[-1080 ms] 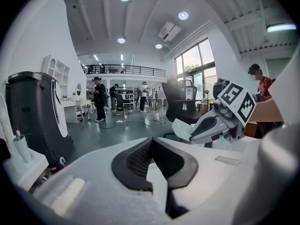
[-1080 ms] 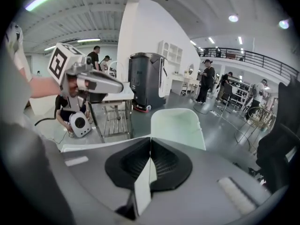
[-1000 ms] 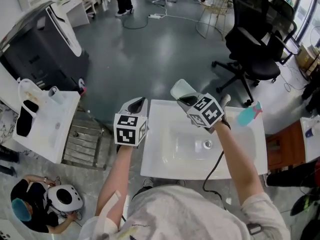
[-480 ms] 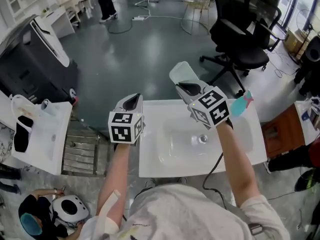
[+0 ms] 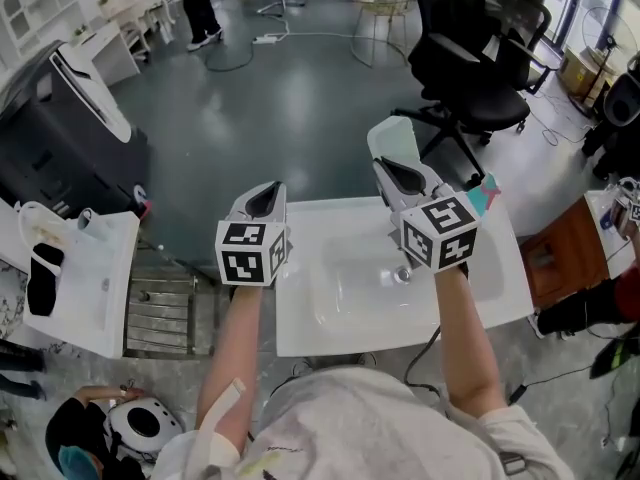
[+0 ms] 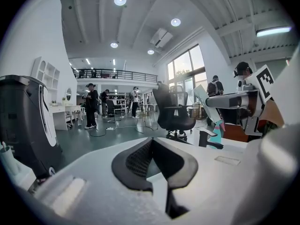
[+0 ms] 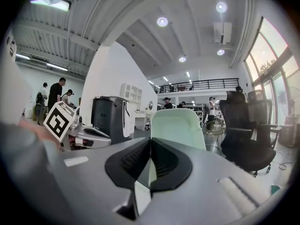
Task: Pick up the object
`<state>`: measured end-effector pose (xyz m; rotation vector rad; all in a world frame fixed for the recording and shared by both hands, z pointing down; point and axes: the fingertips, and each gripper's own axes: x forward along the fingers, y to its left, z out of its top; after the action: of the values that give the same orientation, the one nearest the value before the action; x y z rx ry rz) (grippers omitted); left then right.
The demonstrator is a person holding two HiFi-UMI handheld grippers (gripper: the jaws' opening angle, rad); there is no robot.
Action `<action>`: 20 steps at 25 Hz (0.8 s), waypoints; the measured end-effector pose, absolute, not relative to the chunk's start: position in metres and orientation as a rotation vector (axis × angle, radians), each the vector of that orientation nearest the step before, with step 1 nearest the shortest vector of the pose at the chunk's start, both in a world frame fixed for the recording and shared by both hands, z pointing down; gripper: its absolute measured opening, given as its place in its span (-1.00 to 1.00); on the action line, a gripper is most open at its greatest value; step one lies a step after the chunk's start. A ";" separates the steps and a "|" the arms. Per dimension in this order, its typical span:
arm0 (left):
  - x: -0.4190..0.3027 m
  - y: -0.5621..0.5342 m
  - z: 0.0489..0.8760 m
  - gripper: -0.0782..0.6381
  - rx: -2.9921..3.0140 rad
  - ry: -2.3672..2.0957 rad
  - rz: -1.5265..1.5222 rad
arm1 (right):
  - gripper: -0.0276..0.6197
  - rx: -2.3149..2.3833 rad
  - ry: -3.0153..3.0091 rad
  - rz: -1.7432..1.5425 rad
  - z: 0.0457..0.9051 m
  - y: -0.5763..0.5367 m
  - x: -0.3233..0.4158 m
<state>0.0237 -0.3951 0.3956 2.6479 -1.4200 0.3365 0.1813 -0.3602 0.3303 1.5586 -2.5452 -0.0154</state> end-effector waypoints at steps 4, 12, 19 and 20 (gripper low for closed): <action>0.025 -0.393 0.394 -0.78 2.657 -1.420 0.341 | -0.89 1.644 -2.560 0.052 0.334 -0.356 0.190; 0.025 -0.392 0.395 -0.78 2.661 -1.423 0.345 | -0.89 1.644 -2.570 0.081 0.339 -0.356 0.187; 0.020 -0.394 0.394 -0.78 2.651 -1.436 0.339 | -0.89 1.628 -2.576 0.072 0.339 -0.356 0.182; 0.019 -0.394 0.394 -0.78 2.650 -1.439 0.337 | -0.89 1.627 -2.576 0.071 0.339 -0.357 0.182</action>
<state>0.0192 -0.3940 0.3944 2.6495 -1.4386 0.3372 0.1816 -0.3567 0.3390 1.6266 -2.5762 0.0709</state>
